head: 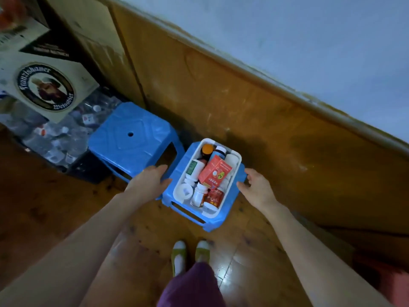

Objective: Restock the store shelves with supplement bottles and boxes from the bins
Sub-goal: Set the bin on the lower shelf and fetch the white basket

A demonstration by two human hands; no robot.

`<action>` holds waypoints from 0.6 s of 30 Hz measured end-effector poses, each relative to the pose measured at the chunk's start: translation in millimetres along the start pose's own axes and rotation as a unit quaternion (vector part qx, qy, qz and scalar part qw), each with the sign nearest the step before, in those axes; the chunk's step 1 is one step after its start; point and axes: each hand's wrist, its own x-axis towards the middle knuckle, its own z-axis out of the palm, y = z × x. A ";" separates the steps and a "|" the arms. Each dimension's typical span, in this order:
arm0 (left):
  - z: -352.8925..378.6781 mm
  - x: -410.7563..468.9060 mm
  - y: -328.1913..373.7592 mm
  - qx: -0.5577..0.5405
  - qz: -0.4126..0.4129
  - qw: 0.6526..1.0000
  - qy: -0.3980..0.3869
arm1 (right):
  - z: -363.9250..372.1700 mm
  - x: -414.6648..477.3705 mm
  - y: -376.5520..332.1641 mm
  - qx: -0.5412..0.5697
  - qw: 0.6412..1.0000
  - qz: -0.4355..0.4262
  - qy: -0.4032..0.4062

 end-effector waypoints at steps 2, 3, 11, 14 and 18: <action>14.1 28.9 -4.8 0.005 0.010 1.000 -0.008 | 14.3 12.0 12.3 0.016 0.999 0.033 -0.001; 21.2 42.1 -5.7 0.003 0.015 1.000 -0.009 | 21.4 17.6 18.5 0.020 0.999 0.048 -0.001; 70.7 122.0 -0.9 -0.070 0.038 0.997 0.010 | 69.8 52.5 53.9 0.093 0.989 0.110 0.015; 81.8 138.8 1.0 -0.090 0.021 0.996 0.010 | 81.3 63.6 59.9 0.106 0.988 0.116 0.013; 90.7 147.5 1.8 -0.101 0.053 0.993 -0.015 | 89.7 75.1 62.2 0.104 0.987 0.121 0.002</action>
